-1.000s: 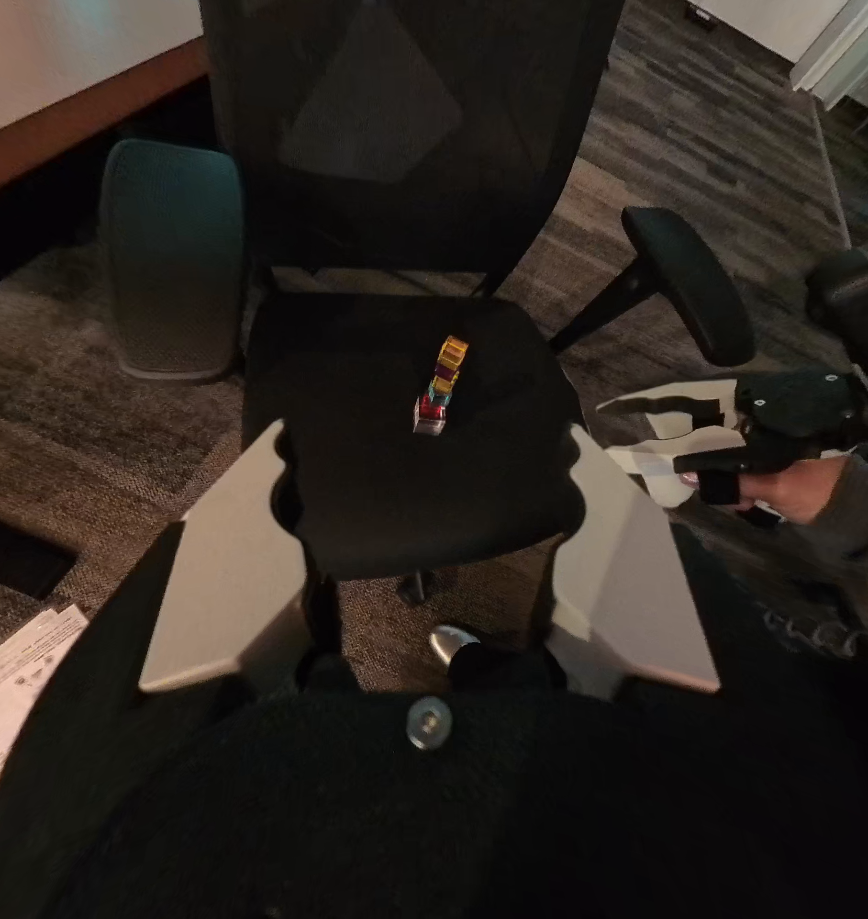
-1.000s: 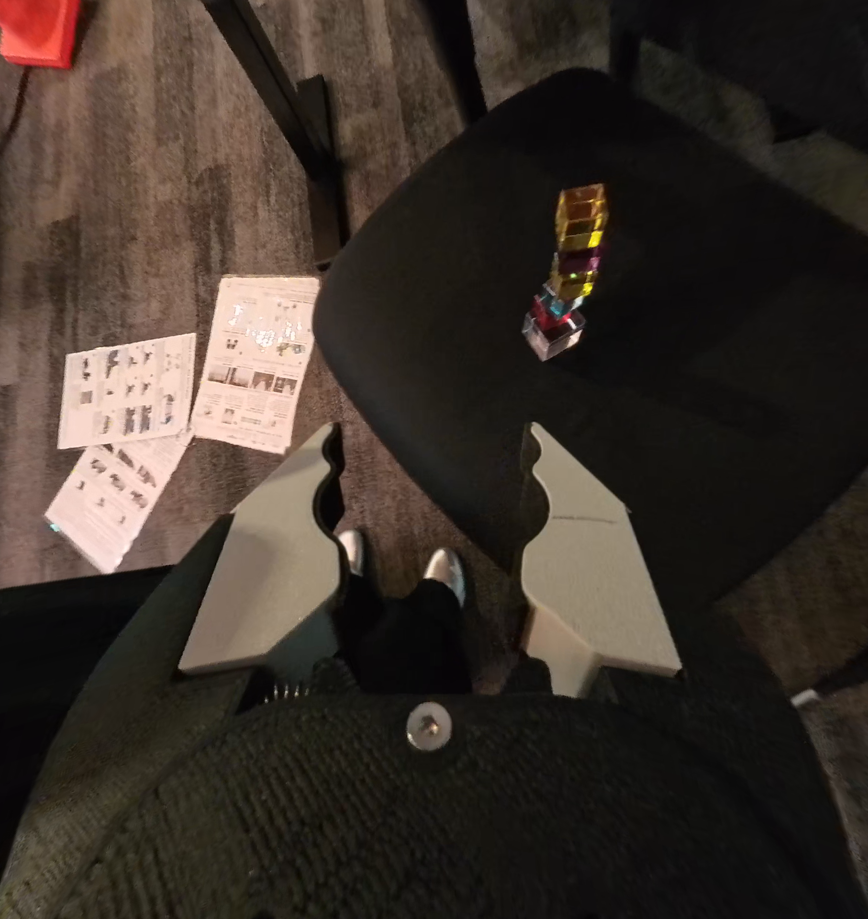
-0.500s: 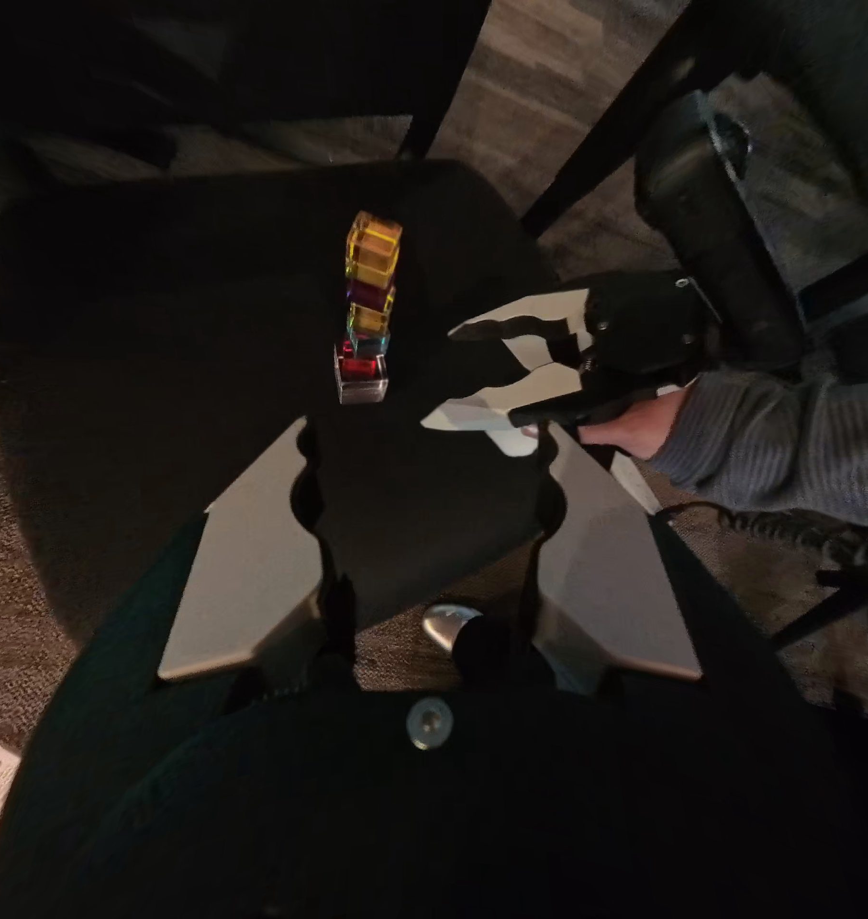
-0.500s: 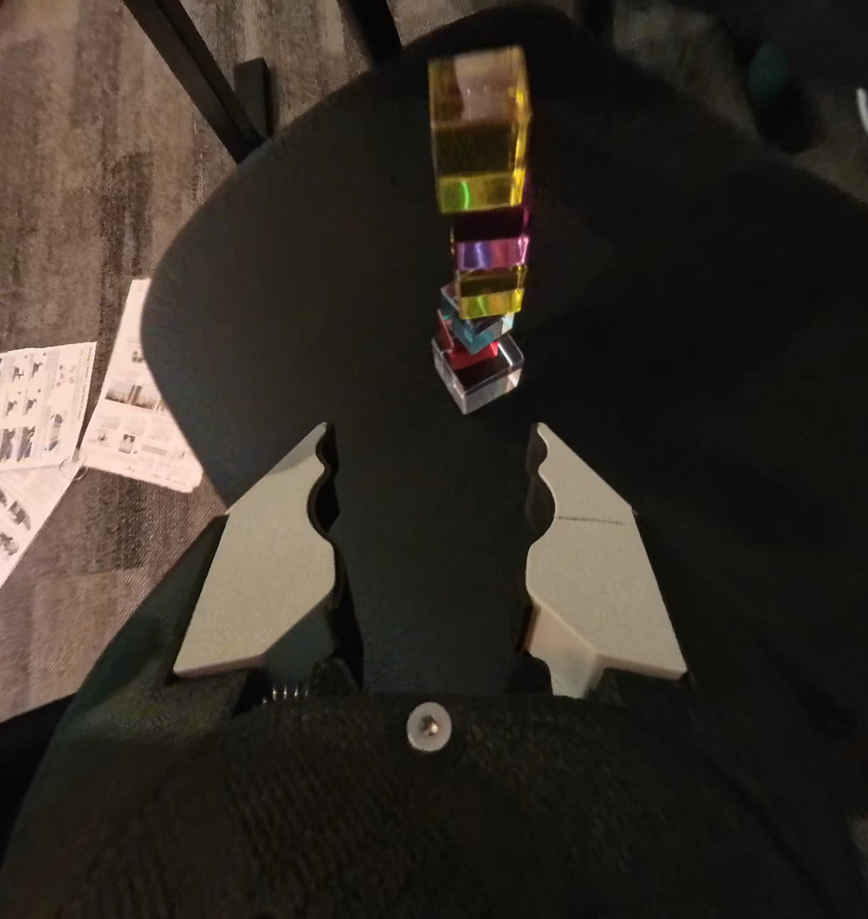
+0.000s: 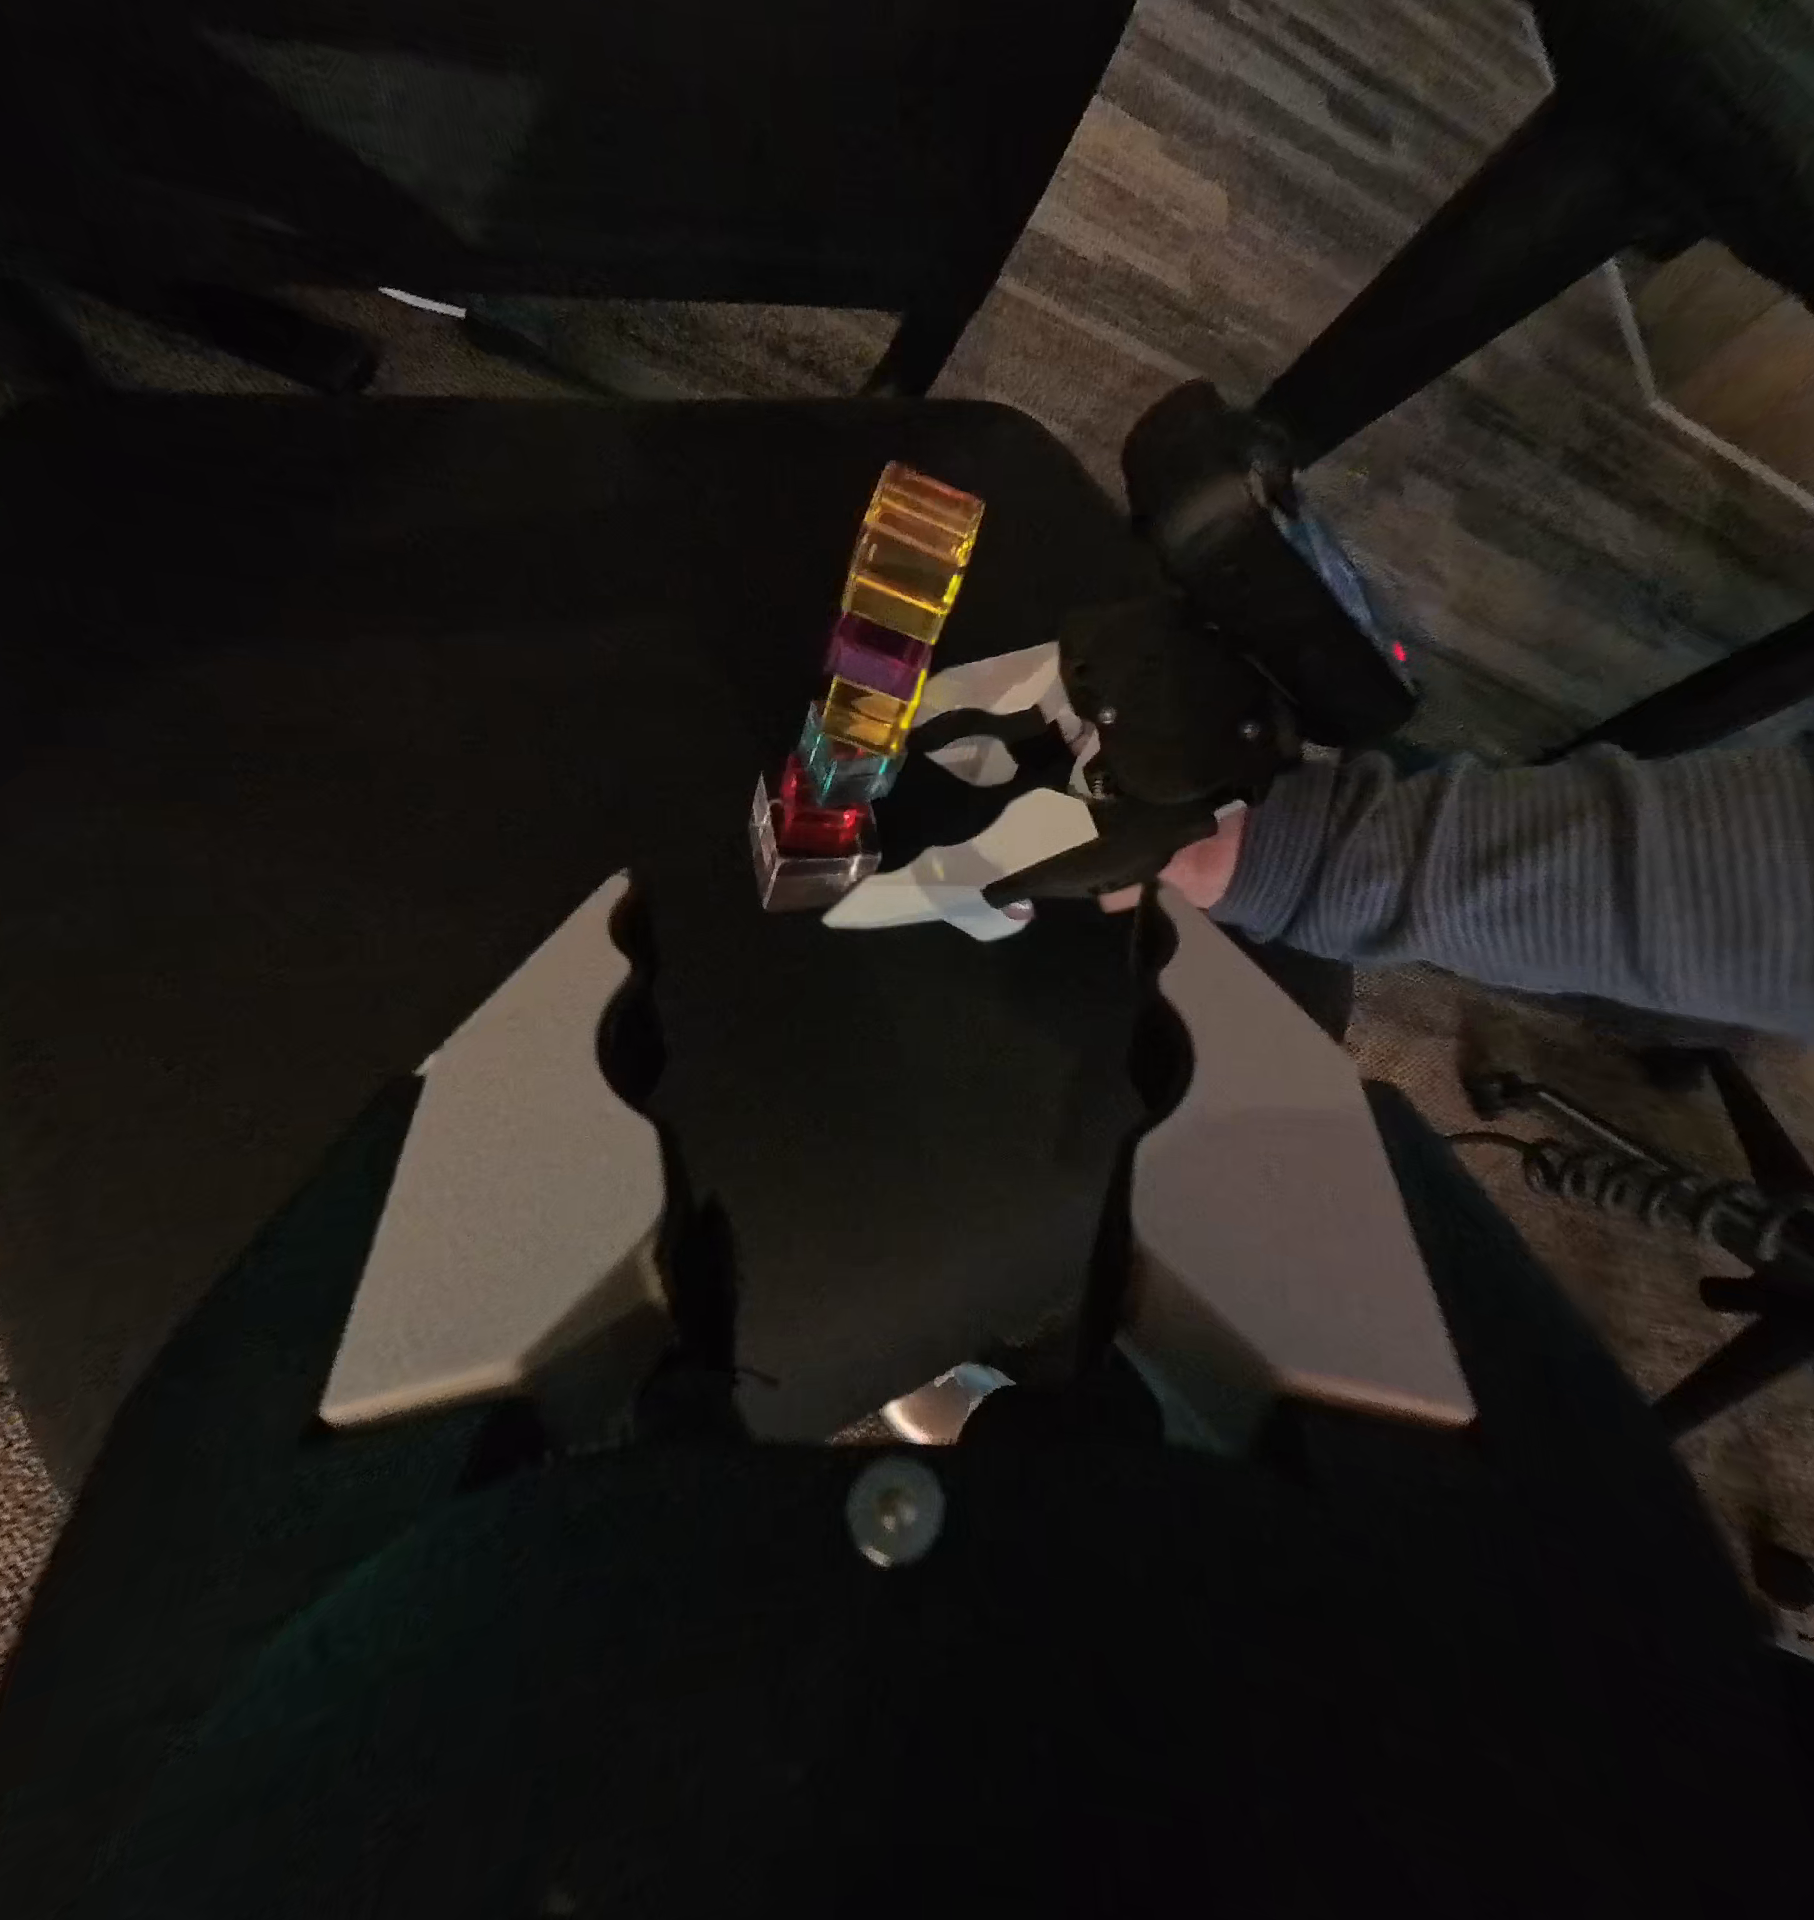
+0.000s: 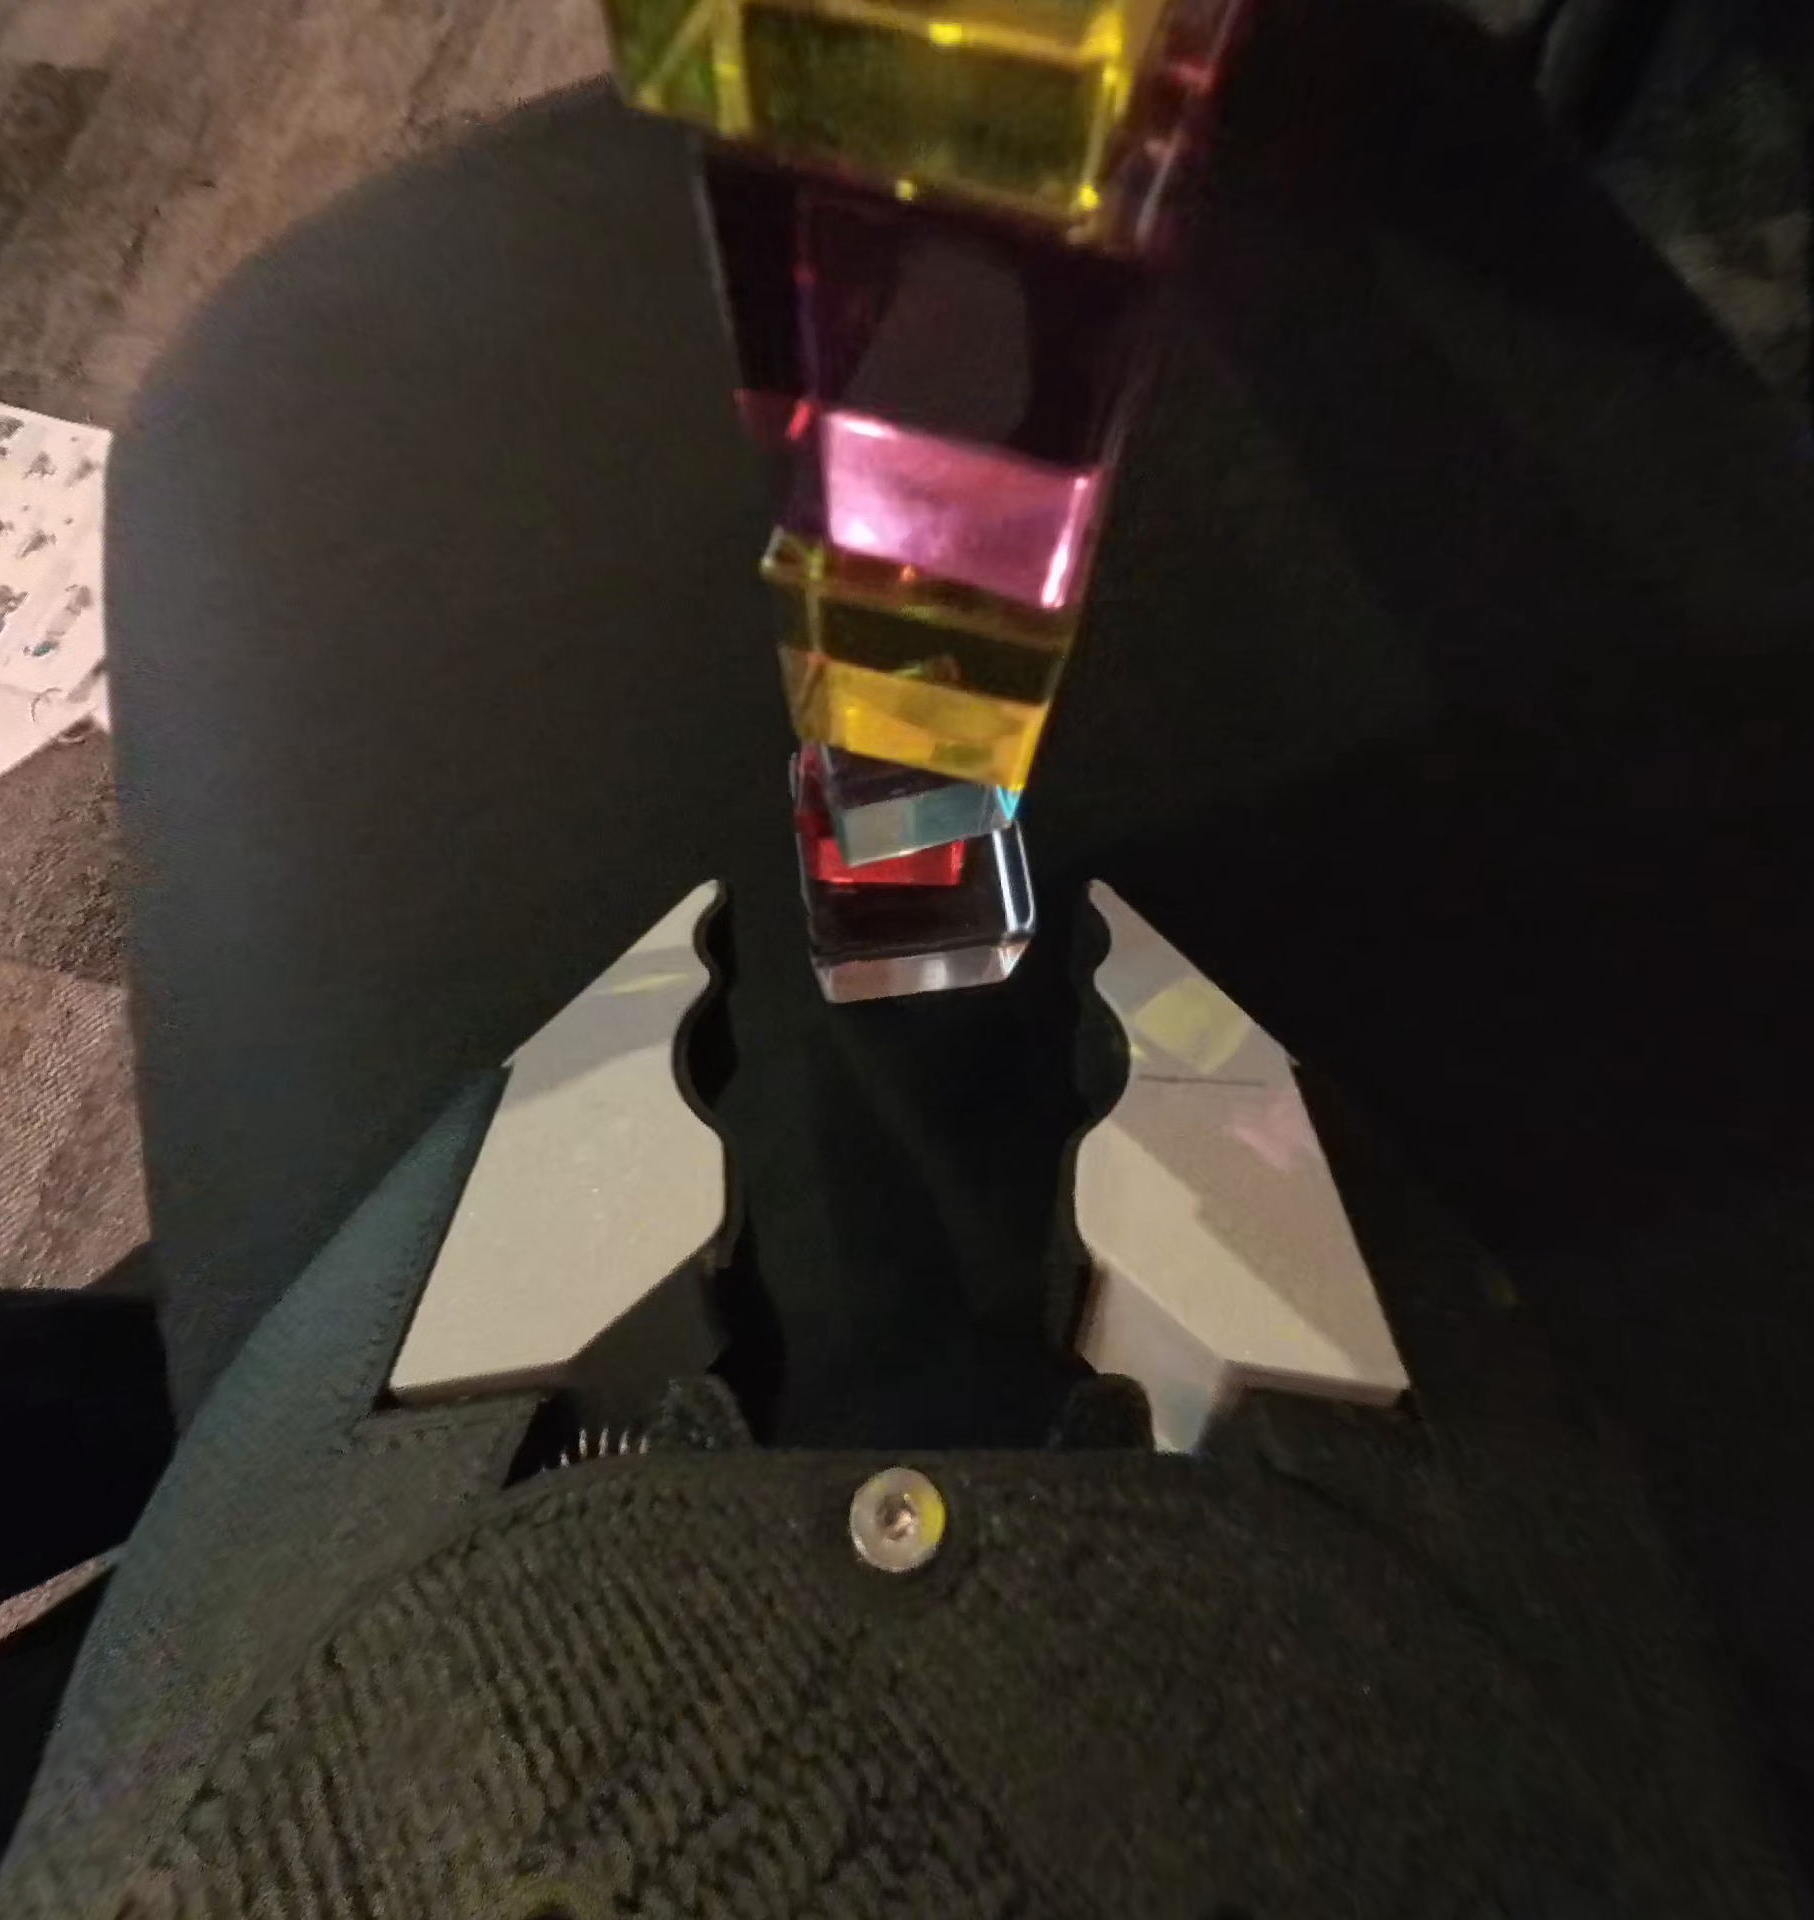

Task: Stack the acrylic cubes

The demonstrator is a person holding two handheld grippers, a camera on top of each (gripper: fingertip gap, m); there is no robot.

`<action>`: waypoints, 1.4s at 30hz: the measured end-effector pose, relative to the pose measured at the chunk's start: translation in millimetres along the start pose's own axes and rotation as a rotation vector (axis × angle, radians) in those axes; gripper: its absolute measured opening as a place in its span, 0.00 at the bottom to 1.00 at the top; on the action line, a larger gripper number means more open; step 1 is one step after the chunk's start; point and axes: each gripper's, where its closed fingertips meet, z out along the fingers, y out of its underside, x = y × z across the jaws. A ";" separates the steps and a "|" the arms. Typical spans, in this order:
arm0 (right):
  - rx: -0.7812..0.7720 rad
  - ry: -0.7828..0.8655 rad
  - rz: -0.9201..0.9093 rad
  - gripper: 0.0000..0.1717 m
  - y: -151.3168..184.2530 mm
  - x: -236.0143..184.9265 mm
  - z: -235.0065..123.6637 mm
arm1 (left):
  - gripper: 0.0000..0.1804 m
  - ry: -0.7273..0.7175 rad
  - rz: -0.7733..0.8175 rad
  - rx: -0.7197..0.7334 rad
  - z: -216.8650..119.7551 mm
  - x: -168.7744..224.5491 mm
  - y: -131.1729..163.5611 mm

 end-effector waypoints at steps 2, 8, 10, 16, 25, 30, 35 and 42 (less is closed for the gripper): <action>-0.008 -0.024 -0.017 0.35 0.8 -0.8 5.4 | 0.51 -0.001 -0.006 -0.005 0.4 -0.2 2.5; -0.020 -0.049 -0.017 0.31 7.7 -2.2 17.3 | 0.51 -0.004 -0.019 -0.011 -2.6 3.0 7.6; -0.009 -0.047 -0.015 0.29 6.0 -1.6 19.1 | 0.51 -0.005 -0.030 -0.008 -4.4 3.9 9.3; 0.002 -0.039 -0.025 0.26 4.0 -0.5 20.4 | 0.52 -0.004 -0.053 -0.020 -6.5 7.5 20.2; 0.004 -0.035 -0.031 0.26 3.7 -0.7 19.8 | 0.52 -0.018 -0.062 -0.033 -14.7 9.4 32.3; 0.006 -0.025 -0.047 0.26 3.5 -1.0 18.6 | 0.52 -0.029 -0.074 -0.041 -18.9 8.2 40.0; 0.009 -0.029 -0.050 0.26 3.8 -2.7 17.5 | 0.52 -0.035 -0.080 -0.043 -21.7 9.2 43.6; 0.023 -0.025 -0.056 0.26 2.3 -3.2 16.1 | 0.51 -0.043 -0.083 -0.038 -23.6 10.4 45.6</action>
